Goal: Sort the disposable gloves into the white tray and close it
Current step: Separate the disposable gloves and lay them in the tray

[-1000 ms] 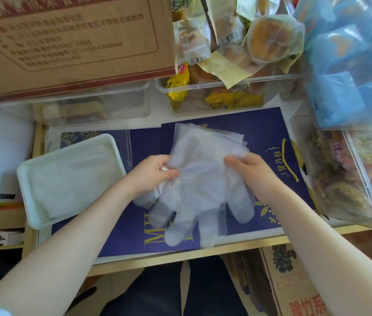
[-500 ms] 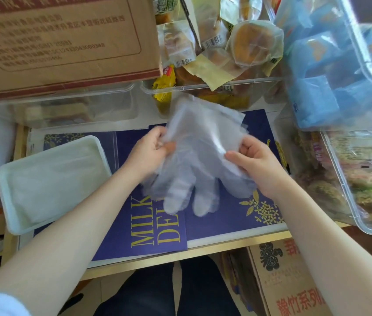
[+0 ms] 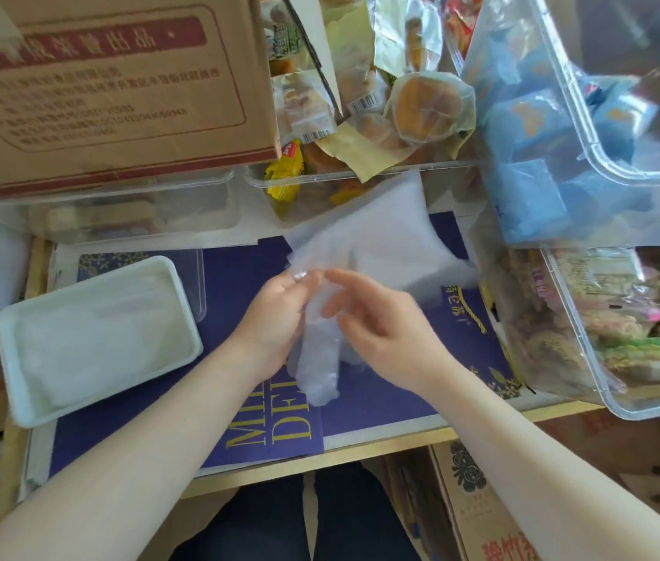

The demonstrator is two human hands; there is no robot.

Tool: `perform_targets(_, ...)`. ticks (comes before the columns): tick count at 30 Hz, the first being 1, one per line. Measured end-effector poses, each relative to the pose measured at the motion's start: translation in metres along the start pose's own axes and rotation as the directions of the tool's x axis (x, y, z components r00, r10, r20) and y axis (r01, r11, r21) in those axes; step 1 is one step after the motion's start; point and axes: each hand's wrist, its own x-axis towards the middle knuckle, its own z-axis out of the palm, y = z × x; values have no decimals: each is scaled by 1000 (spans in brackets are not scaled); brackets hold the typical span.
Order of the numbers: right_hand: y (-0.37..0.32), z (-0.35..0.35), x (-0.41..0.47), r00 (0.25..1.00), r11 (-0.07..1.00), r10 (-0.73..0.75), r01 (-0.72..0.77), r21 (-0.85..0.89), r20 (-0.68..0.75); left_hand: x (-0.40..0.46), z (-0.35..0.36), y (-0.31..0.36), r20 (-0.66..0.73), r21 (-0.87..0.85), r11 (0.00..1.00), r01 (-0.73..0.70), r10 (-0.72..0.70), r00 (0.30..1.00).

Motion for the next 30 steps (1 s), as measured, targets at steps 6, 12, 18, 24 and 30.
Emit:
perform_targets(6, 40, -33, 10, 934, 982, 180, -189, 0, -309, 2, -30, 14, 97, 197, 977, 80, -101, 990)
perform_targets(12, 58, -40, 20, 857, 767, 308, -480, 425, 413, 16, -47, 24, 93, 93, 991, 97, -105, 990)
perform_targets(18, 77, -23, 27, 845, 768, 487, -534, 353, 220, 29, -70, 11, 200, 159, 905, 395, -421, 885)
perform_targets(24, 96, -22, 21, 766, 675, 605, -639, 369, 219, 32, -66, -19, -76, 498, 811, 308, -313, 947)
perform_targets(30, 101, -28, 19, 778, 660, 556, -627, 413, 291, 35, -57, -31, -194, 368, 914, 172, -105, 975)
